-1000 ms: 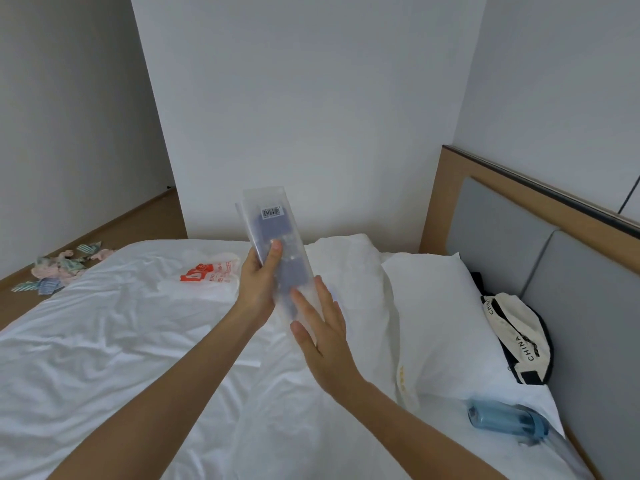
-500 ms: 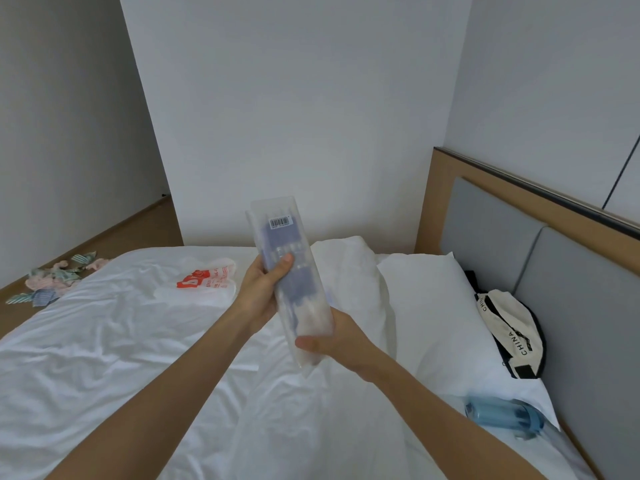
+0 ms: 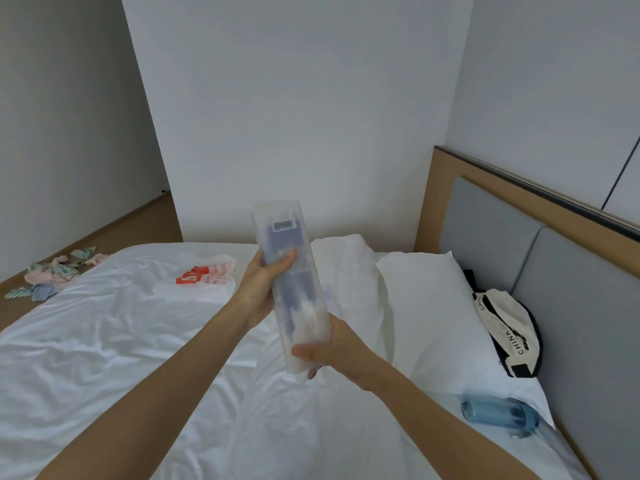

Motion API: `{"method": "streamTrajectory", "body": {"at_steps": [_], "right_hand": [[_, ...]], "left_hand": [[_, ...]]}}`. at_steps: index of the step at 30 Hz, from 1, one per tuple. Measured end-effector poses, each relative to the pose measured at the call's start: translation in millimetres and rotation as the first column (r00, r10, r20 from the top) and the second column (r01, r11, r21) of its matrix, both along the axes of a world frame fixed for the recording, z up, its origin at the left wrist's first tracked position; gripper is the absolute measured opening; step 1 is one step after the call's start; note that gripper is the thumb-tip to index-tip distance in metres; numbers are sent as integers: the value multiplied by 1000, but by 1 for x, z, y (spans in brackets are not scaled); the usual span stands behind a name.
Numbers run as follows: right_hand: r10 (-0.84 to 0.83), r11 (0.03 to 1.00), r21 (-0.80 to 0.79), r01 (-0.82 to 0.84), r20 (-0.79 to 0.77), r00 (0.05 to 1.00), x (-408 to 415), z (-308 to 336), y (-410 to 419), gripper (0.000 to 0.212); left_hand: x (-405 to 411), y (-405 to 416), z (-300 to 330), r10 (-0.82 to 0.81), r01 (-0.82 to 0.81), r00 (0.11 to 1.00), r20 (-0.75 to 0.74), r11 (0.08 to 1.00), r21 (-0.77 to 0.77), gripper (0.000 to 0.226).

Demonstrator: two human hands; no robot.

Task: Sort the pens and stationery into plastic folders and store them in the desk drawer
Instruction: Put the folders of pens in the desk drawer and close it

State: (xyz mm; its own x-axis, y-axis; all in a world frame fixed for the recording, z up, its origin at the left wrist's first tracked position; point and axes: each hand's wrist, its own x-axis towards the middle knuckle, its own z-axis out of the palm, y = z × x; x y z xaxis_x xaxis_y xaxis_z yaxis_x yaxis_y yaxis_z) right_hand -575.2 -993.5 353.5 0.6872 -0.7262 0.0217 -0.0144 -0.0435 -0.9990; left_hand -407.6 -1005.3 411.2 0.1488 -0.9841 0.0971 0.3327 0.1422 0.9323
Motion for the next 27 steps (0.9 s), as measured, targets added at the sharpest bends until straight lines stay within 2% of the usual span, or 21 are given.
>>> {"method": "streamTrajectory", "body": {"at_steps": [3, 7, 10, 15, 19, 24, 27], "right_hand": [[12, 1000, -6, -12, -10, 1000, 5, -5, 3, 44], [29, 999, -18, -30, -62, 998, 8, -7, 1, 52], [74, 997, -5, -75, -130, 989, 8, -8, -5, 62], [50, 980, 191, -54, 24, 998, 14, 10, -16, 49], [43, 979, 193, -60, 93, 995, 27, 13, -19, 23], [89, 974, 195, -115, 139, 986, 55, -5, -10, 33], [174, 960, 200, -197, 127, 976, 81, -15, 1, 30]], "left_hand": [[3, -1, 8, 97, -96, 995, -28, 995, 20, 67], [3, 0, 9, 140, -139, 990, 17, 990, -12, 51], [7, 2, 5, 164, -163, 985, 45, 986, -29, 47], [6, 8, 0, 148, -148, 989, 3, 989, -27, 37], [8, 17, -7, 151, -151, 988, 9, 989, -5, 50], [31, 40, -19, 259, -263, 962, 85, 964, 32, 53], [52, 66, -26, 371, -382, 918, 136, 922, 65, 51]]}}
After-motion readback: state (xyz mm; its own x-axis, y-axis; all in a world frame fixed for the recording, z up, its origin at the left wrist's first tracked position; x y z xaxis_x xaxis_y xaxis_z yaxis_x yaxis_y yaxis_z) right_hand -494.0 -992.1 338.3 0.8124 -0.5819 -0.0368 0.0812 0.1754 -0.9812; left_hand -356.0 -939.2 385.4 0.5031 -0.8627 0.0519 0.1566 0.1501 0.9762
